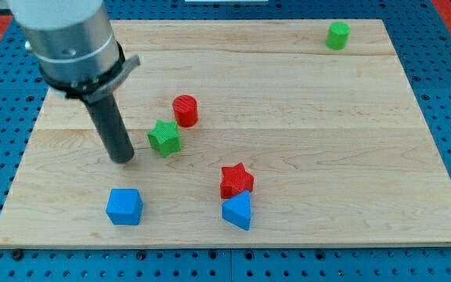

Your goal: Place the green star diagonal to the red circle

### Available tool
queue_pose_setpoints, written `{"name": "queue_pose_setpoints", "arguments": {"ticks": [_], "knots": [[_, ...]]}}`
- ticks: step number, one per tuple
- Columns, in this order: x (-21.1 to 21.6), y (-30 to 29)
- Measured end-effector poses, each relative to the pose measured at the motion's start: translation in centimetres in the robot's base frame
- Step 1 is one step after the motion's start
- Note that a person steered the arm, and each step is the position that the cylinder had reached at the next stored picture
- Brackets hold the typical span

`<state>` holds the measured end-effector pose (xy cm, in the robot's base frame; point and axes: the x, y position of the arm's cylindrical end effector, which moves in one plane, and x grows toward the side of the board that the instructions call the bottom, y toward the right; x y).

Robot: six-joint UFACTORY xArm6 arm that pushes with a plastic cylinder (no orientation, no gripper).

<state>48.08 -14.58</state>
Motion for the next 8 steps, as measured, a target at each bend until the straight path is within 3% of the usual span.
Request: {"name": "queue_pose_setpoints", "arguments": {"ticks": [1, 4, 5, 6, 7, 8], "knots": [[-2.1, 1.0], [-0.9, 8.9], [1.5, 10.2], [0.0, 5.1], [-5.8, 1.1], [-8.4, 3.8]]}}
